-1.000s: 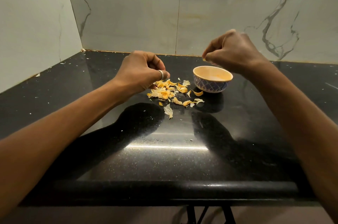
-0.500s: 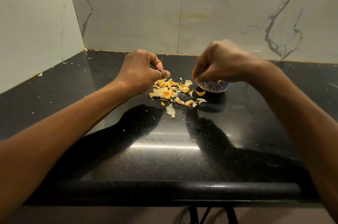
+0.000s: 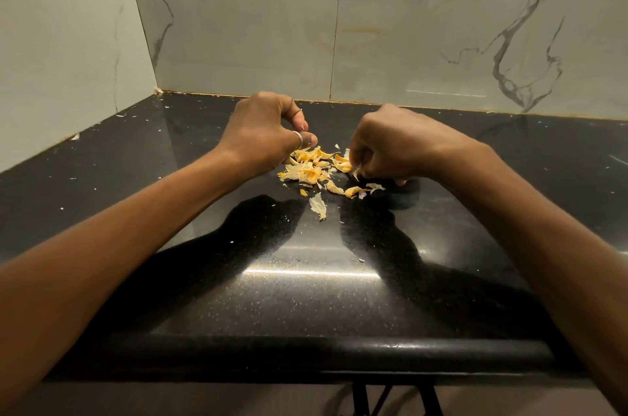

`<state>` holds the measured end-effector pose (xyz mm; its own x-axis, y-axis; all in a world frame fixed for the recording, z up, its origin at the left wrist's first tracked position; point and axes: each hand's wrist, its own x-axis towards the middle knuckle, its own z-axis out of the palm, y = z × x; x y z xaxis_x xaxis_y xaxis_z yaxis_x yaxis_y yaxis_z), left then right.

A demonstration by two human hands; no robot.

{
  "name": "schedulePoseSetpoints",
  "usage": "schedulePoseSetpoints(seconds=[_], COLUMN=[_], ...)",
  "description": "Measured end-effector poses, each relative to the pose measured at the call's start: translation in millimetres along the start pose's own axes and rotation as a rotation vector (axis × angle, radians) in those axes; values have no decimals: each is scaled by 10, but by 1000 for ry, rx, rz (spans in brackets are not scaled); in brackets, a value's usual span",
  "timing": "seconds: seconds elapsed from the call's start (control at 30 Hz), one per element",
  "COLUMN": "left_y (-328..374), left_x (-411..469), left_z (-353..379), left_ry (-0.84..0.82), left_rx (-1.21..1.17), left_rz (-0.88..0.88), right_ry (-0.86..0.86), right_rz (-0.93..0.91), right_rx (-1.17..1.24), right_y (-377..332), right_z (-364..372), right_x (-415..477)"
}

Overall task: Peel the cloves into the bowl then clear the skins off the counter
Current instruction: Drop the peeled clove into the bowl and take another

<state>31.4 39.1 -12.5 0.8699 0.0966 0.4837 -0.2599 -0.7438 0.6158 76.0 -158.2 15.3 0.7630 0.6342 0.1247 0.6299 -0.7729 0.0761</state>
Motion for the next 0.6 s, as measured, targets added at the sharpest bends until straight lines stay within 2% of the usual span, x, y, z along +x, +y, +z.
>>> schedulePoseSetpoints(seconds=[0.27, 0.37, 0.47, 0.6], left_y=[-9, -2, -6, 2], left_x=[4, -10, -11, -22], left_z=[22, 17, 3, -9], left_ry=[-9, -5, -16, -57], left_rx=[-17, -43, -68, -32], left_rz=[3, 15, 57, 156], right_ry=[0, 85, 164, 177], right_rz=[-4, -3, -21, 5], right_rx=[50, 127, 377, 936], right_y=[-42, -50, -62, -82], right_z=[-10, -62, -156, -202], right_x=[-12, -37, -81, -110])
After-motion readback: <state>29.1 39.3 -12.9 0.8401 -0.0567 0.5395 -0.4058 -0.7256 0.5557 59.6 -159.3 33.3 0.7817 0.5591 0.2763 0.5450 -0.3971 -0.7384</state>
